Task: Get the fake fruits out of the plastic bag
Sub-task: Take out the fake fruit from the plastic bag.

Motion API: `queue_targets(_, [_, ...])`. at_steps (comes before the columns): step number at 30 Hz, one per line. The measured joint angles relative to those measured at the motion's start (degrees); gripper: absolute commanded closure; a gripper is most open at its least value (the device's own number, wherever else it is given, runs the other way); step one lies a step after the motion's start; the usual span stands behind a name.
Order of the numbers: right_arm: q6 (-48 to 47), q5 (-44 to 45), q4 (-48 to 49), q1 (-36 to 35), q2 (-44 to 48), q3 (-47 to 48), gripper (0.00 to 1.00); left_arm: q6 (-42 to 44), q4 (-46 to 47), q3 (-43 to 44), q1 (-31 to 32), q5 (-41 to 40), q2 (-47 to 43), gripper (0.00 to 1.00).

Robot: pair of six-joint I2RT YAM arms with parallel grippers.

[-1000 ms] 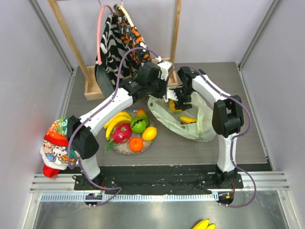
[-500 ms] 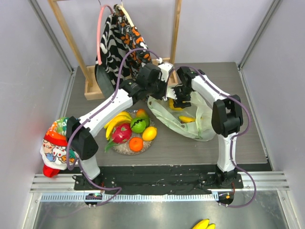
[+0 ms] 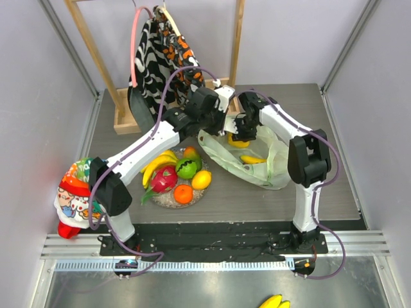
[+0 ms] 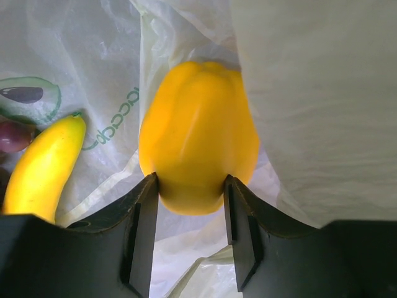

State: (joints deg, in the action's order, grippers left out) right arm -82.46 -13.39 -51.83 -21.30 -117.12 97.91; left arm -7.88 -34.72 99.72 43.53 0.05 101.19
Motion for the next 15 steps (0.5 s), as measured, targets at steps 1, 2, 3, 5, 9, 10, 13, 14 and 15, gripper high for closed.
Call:
queue_targets(1, [0.2,0.1,0.4,0.0,0.4,-0.6,0.93,0.0,-0.1,0.0,0.1,0.0,0.0,1.0])
queue_targets(2, [0.4,0.2,0.8,0.0,1.0,-1.3,0.94,0.1,-0.1,0.0,0.1,0.0,0.0,1.0])
queue_targets(3, [0.8,0.4,1.0,0.0,1.6,-2.2,0.97,0.2,-0.1,0.0,0.3,0.0,0.0,1.0])
queue_targets(5, [1.8,0.8,0.9,0.0,3.4,-4.2,0.98,0.4,-0.1,0.0,0.5,0.2,-0.1,1.0])
queue_targets(9, [3.7,1.2,-0.7,0.0,8.7,-7.5,0.98,0.9,0.1,0.0,1.3,1.0,-0.7,1.0])
queue_targets(10, [4.1,1.1,-1.6,0.0,10.3,-7.7,0.98,0.9,0.3,0.0,1.5,1.2,-0.9,1.0])
queue_targets(13, [6.2,2.3,-4.4,0.2,14.7,-7.8,0.98,1.1,0.9,0.8,1.8,1.6,-1.8,0.99])
queue_targets(14, [7.1,2.5,-5.2,0.3,16.3,-7.8,0.98,1.1,1.1,1.0,1.9,1.7,-2.1,0.85])
queue_targets(15, [8.2,3.1,-6.2,0.3,17.8,-7.8,0.98,1.2,1.1,1.6,2.0,2.1,-2.4,0.79])
